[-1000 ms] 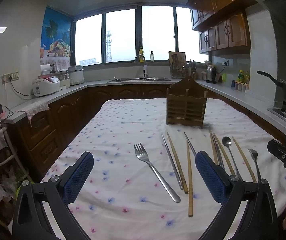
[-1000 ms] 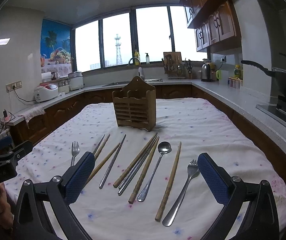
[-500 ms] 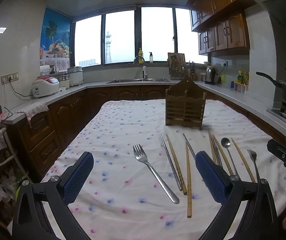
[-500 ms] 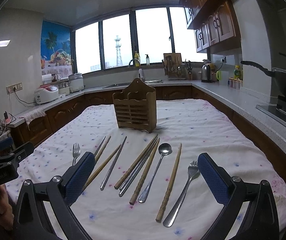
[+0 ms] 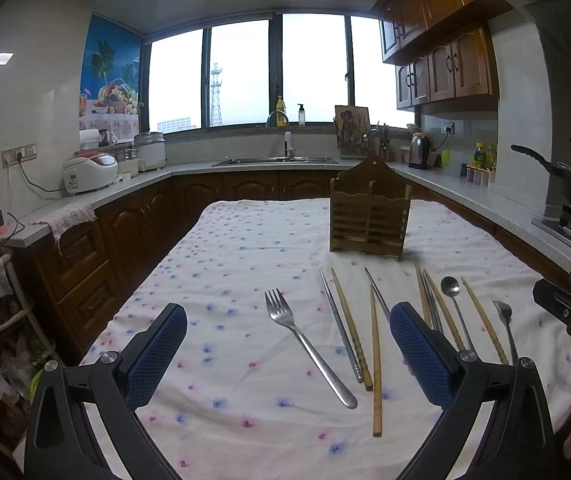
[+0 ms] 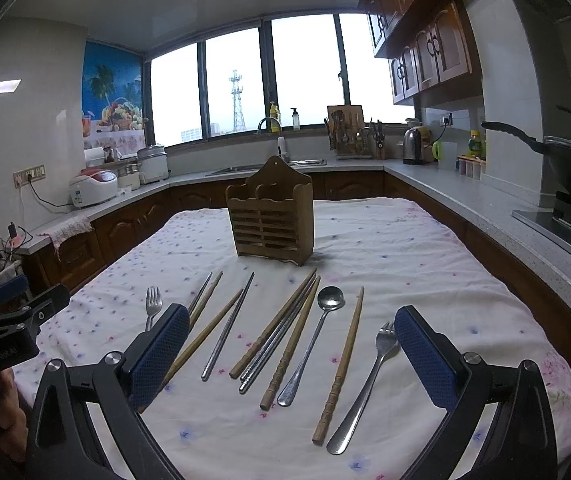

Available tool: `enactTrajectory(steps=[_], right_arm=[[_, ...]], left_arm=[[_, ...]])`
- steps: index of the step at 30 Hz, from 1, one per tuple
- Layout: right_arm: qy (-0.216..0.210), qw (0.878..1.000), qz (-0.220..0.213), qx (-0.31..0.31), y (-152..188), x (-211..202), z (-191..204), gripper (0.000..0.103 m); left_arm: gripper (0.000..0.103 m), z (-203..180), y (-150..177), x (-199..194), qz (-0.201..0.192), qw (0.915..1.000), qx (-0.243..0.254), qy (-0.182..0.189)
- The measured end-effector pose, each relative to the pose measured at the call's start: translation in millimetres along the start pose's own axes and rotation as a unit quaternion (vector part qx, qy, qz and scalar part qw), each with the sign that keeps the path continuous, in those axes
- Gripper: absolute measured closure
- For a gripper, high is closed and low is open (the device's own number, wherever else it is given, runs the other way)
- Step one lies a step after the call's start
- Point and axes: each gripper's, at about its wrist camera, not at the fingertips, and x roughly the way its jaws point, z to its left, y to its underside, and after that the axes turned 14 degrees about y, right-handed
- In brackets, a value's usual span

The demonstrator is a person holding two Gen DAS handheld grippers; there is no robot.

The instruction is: Organize utensils

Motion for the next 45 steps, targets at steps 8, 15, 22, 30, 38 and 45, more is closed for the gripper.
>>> enactTrajectory(steps=[8,15,22,30,38,45], right_arm=[[0.001,1.0,0.002,0.001,-0.6,0.4,0.9,0.0],[0.0,1.0,0.006,0.002,-0.9,2.2,0.9,0.0],[-0.013,0.998,0.05,0.024,-6.7,23.2,-4.8,0.0],[-0.002,0.998,0.066,0.02,-17.4,43.4,-14.5,0.0],[0.001,0.994,0.102,0.032,-28.3,77.3,-25.9,0.004],[0.003,0.98,0.189,0.063,-31.8,132.8,-45.2,0.045]], left_arm=[[0.001,0.6,0.4,0.0,0.0,1.0,-0.001,0.002],[0.001,1.6,-1.2,8.9,0.01,0.9999,-0.006,0.004],[0.001,12.8,-11.7,25.5,0.031,0.9988,-0.03,0.023],[0.001,30.4,-35.5,55.0,0.065,0.9965,-0.041,0.031],[0.01,43.5,-55.9,96.2,0.111,0.9912,-0.055,0.048],[0.034,61.0,-70.0,147.0,0.172,0.9788,-0.084,0.072]])
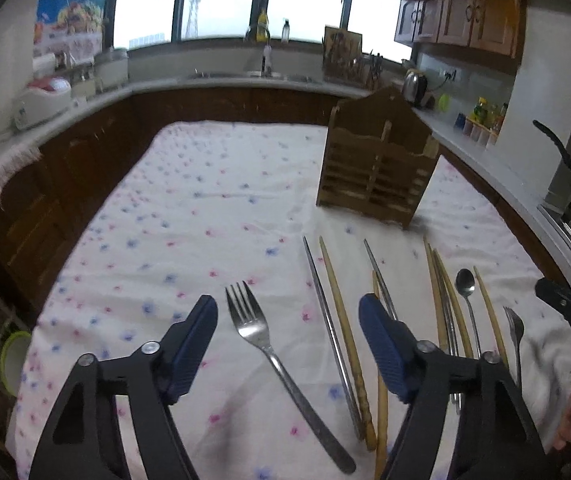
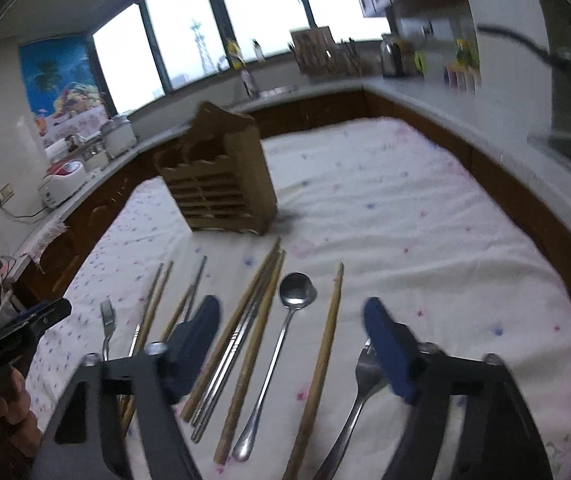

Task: Organize utensils
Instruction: 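Grasp a silver metal chopstick with the left tool while the right tool grasps a wooden chopstick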

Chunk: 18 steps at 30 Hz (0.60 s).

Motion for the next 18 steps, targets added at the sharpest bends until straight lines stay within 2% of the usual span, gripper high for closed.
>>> enactTrajectory(steps=[4,6,8,11,18], right_arm=[[0.005,0.999,0.029,0.011,-9.3,22.9,-6.7,0.053],[0.012,0.999,0.04,0.013,-13.3,33.6,-8.9,0.06],[0.019,0.998,0.054,0.014,-16.9,44.7,-11.4,0.066],[0.028,0.997,0.077,0.012,-20.6,63.0,-12.7,0.075],[0.035,0.993,0.112,-0.002,-24.0,94.4,-7.3,0.079]], left_arm=[[0.046,8.3,-19.4,24.1,0.031,0.9995,-0.005,0.011],[0.053,9.7,-30.4,42.1,0.052,0.9985,-0.001,0.014],[0.065,10.8,-40.2,60.1,0.071,0.9973,-0.001,0.02],[0.072,13.0,-56.0,88.5,0.094,0.9953,-0.001,0.023],[0.079,19.7,-81.3,147.8,0.127,0.9917,0.008,0.021]])
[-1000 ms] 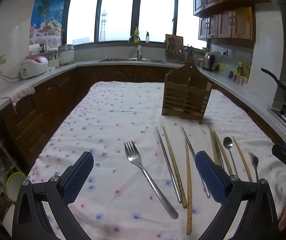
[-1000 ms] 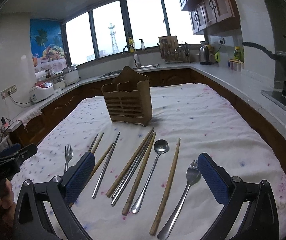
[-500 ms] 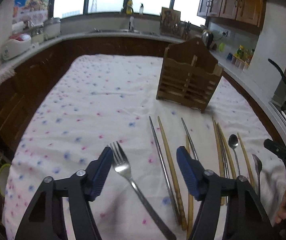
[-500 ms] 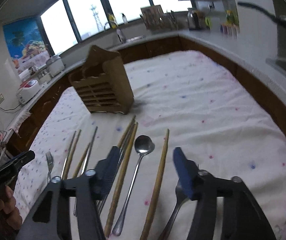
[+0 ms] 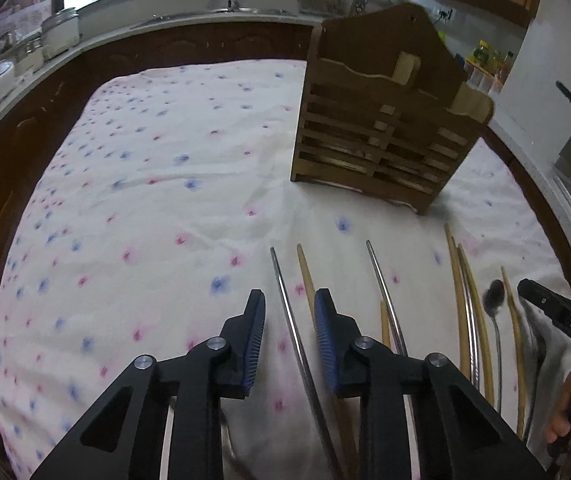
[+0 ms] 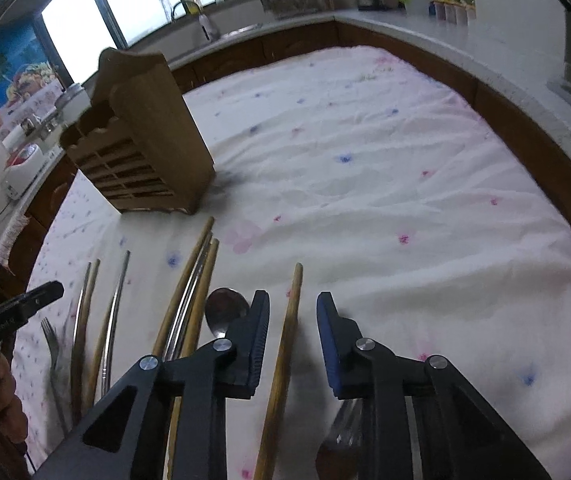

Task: Organize utensils
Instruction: 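Grasp a silver metal chopstick with the left tool while the right tool grasps a wooden chopstick, then lift both chopsticks and carry them above the wooden utensil holder with both tools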

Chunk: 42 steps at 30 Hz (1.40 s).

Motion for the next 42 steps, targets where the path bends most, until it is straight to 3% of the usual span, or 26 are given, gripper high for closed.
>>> enactTrajectory(steps=[9,14,17,18,22,28,42], right_arm=[[0.011,1.0,0.01,-0.02,-7.1,16.3,4.5,0.081],[0.039,0.998,-0.004,-0.055,-6.4,17.9,16.3,0.081],[0.055,0.996,-0.017,-0.073,-3.8,17.6,21.6,0.088],[0.053,0.996,-0.018,-0.072,-3.7,17.6,21.0,0.095],[0.026,0.999,-0.01,-0.047,-5.2,15.5,12.7,0.098],[-0.008,0.999,-0.037,-0.025,-10.1,-14.7,7.7,0.098],[-0.064,0.99,-0.124,-0.024,-21.2,-106.5,16.1,0.098]], left_arm=[[0.085,14.8,-16.2,50.3,0.048,0.9988,-0.008,-0.005],[0.091,7.7,-20.9,59.7,0.051,0.9984,0.014,-0.022],[0.097,2.7,-20.6,62.4,0.05,0.998,0.029,-0.027],[0.097,1.2,-20.7,62.9,0.049,0.998,0.031,-0.026],[0.1,-0.5,-20.7,62.0,0.042,0.9986,0.028,-0.018],[0.101,-4.4,-16.8,29.6,0.017,0.9994,0.03,0.002],[0.101,-15.9,1.3,-93.0,-0.075,0.9951,0.03,0.057]])
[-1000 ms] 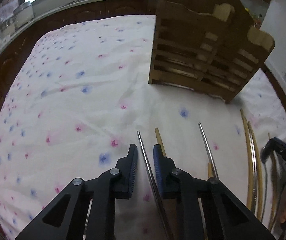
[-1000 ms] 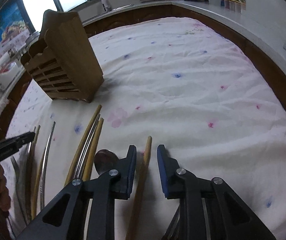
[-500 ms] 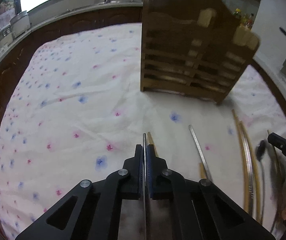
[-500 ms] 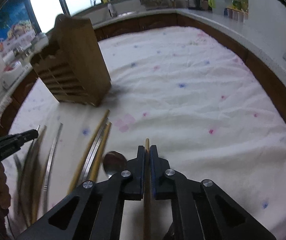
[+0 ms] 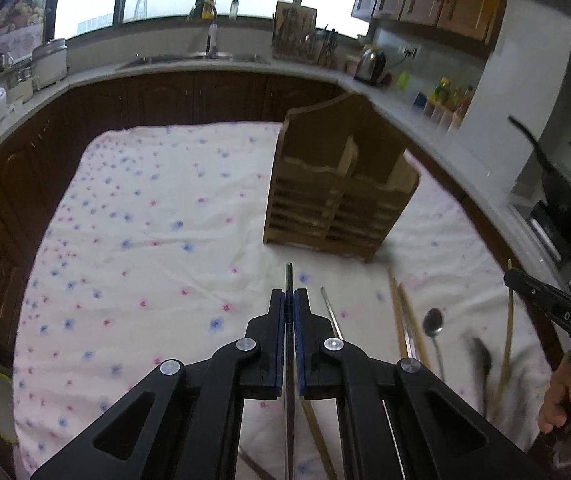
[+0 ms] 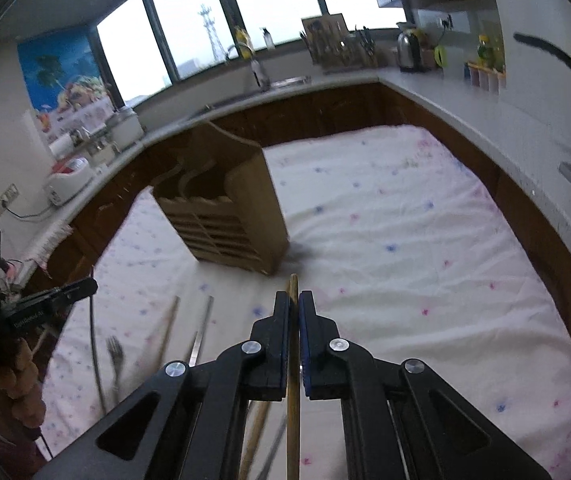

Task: Organize utensils
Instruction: 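Lift both chopsticks and carry them above the wooden utensil holder with both tools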

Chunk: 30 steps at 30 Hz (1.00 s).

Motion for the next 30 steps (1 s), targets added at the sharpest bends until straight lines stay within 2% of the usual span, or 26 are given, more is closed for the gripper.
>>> enactTrajectory(steps=[8,13,21,30], right_arm=[[-0.015,0.998,-0.055,-0.004,-19.5,-46.9,12.1,0.098],[-0.022,0.997,-0.07,-0.005,-24.6,-58.3,17.8,0.098],[-0.039,0.995,-0.087,0.0,-34.5,-64.8,23.2,0.098],[-0.046,0.992,-0.114,0.004,-57.3,-65.9,29.1,0.098]], left_arm=[[0.101,-8.1,6.6,-55.2,-0.046,0.9988,0.004,0.016],[0.101,-12.6,8.4,-78.4,-0.069,0.9974,0.01,0.021],[0.101,-14.6,6.6,-98.0,-0.093,0.9953,0.015,0.023],[0.101,-10.7,-4.4,-100.6,-0.116,0.9929,0.013,0.023]])
